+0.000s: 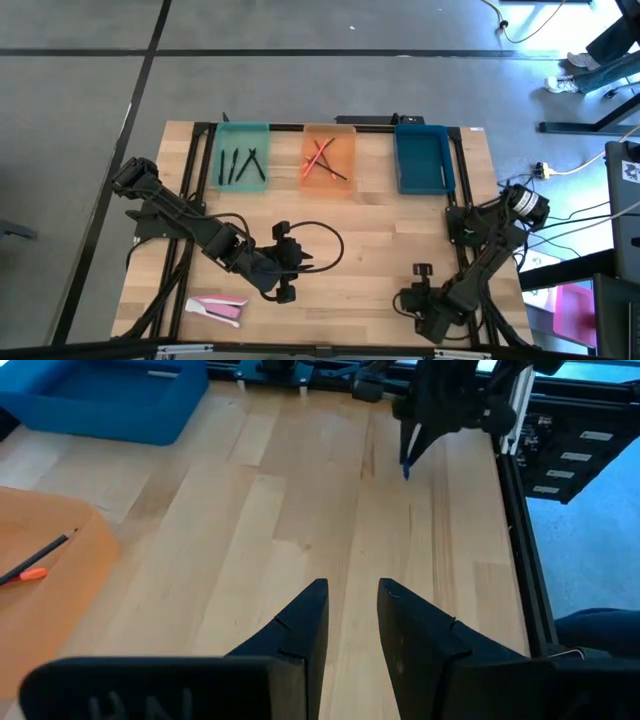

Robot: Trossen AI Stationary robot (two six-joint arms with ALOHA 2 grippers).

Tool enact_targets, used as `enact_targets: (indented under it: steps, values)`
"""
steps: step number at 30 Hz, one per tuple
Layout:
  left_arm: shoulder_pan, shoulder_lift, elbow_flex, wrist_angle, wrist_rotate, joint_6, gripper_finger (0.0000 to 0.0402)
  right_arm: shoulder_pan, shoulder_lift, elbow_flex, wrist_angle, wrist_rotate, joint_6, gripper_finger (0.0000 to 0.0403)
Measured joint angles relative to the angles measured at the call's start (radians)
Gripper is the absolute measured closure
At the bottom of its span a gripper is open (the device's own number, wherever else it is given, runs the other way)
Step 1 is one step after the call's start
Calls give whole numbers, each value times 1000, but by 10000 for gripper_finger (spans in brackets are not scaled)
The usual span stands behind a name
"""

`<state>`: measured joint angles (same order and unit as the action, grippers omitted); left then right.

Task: Sort crayons/erasers/pens/pencils in bins
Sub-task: Put the blue crayon into the blue bin

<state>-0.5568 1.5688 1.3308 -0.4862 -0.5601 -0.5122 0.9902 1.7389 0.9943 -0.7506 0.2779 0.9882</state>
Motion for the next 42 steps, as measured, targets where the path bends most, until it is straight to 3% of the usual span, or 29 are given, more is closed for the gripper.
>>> enact_targets:
  steps: [11, 20, 31, 42]
  values:
    - [0, 0, 0, 0, 0, 75, 319, -156, -2, 2, 16, 48, -190, 360]
    - [0, 0, 0, -1, -7, 79, 319, -278, -3, 4, 148, 118, -367, 360]
    - [0, 0, 0, -121, -9, 80, 319, -425, -4, 5, 470, 264, -663, 360]
    - [14, 0, 0, -214, -49, 186, 319, -549, -5, 5, 850, 269, -1022, 360]
